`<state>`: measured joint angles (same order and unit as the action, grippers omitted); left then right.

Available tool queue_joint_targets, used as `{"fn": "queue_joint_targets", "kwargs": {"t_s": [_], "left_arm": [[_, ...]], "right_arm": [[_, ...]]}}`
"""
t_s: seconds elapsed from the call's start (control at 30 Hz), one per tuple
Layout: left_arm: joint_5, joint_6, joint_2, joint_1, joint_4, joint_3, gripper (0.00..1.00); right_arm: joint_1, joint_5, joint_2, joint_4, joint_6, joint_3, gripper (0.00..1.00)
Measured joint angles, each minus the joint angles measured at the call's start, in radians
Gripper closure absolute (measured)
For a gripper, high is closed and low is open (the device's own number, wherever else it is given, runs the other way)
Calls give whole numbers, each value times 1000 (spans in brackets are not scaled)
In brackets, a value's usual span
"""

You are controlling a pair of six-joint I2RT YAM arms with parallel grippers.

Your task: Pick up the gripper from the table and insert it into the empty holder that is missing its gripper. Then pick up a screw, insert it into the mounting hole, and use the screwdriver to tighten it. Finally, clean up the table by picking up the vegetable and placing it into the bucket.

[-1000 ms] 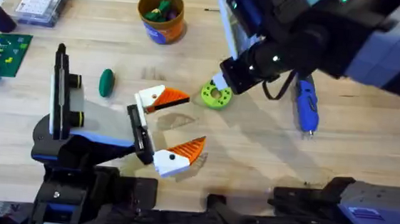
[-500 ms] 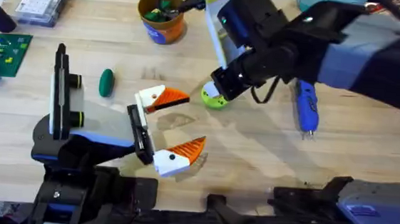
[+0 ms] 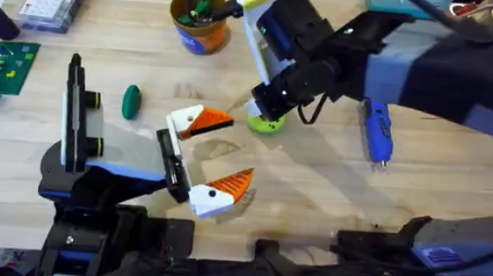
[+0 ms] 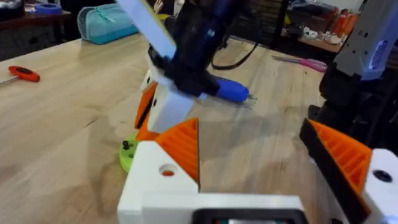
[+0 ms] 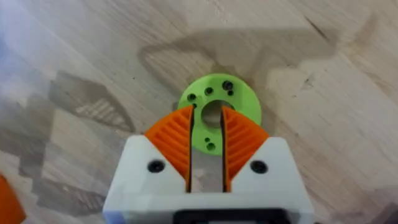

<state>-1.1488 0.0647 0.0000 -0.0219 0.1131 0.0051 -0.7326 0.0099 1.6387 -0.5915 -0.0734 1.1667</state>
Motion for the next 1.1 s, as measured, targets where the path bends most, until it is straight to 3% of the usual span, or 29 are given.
{"fn": "queue_joint_targets", "kwargs": {"t_s": [0.3, 1.1], "left_arm": [[0, 0, 0, 0, 0, 0, 13], [0, 0, 0, 0, 0, 0, 13]], "right_arm": [[5, 1, 86, 45, 0, 0, 741], [32, 25, 95, 143, 0, 0, 741]]}}
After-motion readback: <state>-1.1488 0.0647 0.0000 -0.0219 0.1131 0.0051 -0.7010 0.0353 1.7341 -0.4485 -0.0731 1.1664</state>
